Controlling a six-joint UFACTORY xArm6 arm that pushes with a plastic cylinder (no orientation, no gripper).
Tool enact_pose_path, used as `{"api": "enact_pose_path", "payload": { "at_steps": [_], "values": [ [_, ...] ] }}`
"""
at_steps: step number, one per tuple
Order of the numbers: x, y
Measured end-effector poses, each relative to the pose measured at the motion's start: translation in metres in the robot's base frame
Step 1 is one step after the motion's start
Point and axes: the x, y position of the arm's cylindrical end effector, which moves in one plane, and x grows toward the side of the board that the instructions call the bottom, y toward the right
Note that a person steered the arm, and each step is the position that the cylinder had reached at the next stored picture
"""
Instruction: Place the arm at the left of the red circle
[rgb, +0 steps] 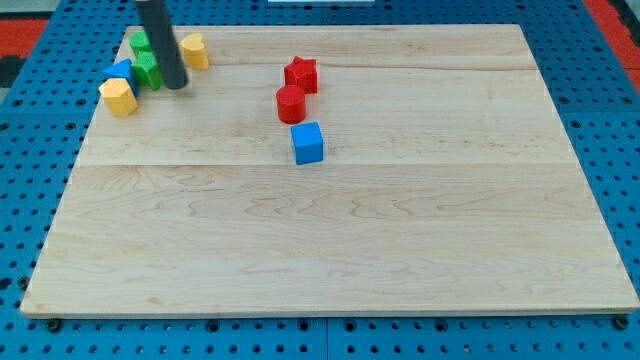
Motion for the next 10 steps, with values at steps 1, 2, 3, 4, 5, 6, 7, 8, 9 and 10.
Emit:
{"api": "enact_pose_path", "payload": {
  "at_steps": [1,2,3,4,5,6,7,8,9,10],
  "values": [
    [0.013,0.033],
    [0.011,0.029],
    [-0.001,0.029],
    [-0.013,0.029],
    [-0.014,0.029],
    [-0.014,0.029],
    [-0.014,0.03],
    [-0.014,0.03],
    [0.012,0.044],
    [0.056,0.04]
  ]
}}
